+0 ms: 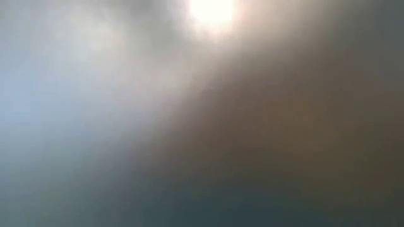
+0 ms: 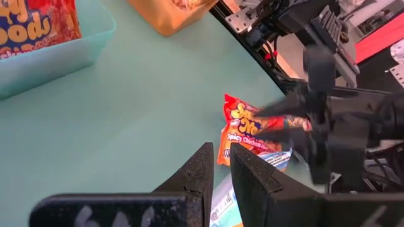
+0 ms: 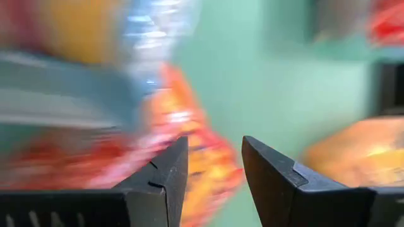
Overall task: Sort Maruchan noodles
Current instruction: Put the red noodle pack into the green bin
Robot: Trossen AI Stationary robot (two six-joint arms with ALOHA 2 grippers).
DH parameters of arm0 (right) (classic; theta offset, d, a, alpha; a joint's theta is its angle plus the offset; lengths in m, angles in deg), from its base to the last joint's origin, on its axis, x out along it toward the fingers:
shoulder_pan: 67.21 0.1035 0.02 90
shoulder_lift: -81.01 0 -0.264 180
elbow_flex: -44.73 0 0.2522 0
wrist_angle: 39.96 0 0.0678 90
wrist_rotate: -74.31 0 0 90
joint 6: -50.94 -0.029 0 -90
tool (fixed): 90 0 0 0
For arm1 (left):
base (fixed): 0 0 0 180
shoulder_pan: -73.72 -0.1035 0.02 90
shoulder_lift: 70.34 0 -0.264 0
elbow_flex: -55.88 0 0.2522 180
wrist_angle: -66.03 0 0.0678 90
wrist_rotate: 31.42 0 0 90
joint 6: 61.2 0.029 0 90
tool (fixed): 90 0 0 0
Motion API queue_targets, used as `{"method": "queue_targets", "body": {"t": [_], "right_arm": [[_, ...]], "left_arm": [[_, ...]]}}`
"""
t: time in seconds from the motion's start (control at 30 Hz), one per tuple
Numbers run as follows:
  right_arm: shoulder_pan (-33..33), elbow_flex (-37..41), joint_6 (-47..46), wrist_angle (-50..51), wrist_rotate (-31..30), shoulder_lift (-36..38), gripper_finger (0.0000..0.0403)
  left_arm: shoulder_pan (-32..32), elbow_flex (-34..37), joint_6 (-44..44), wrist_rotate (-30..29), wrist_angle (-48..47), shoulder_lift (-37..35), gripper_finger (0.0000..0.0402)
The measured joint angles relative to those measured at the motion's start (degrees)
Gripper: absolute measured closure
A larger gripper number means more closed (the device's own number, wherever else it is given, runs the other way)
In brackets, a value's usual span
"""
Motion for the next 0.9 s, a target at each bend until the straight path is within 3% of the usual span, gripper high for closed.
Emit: {"method": "queue_targets", "body": {"t": [0.1, 0.2, 0.37, 0.43, 0.63, 0.9], "right_arm": [[-3.20, -0.03, 7.16, 3.20, -4.93, 0.00, 0.0264], [-6.13, -0.62, 2.95, 7.03, -1.86, 1.38, 0.0264], [-7.11, -0.65, -22.04, 5.89, 15.80, 7.28, 0.0264], [-6.14, -0.49, -31.77, 2.88, 19.52, 9.26, 0.0264], [-1.16, -0.48, -46.86, -8.61, 19.22, 11.67, 0.0264], [1.72, -0.15, -57.48, -9.07, 17.39, 9.40, 0.0264]], "left_arm": [[-0.47, 0.01, 0.31, -0.04, -0.17, 0.00, 0.0365], [-1.15, 0.01, 0.31, -0.09, -0.59, 0.00, 0.0365], [-2.21, 0.03, 0.31, -0.17, -0.86, 0.00, 0.0365], [-2.75, 0.03, 0.31, -0.17, -0.87, 0.00, 0.0365], [-4.42, 0.03, 0.31, -0.20, -0.87, 0.00, 0.0365], [-4.60, 0.05, 0.29, -0.15, -0.85, 0.00, 0.0365]]}}
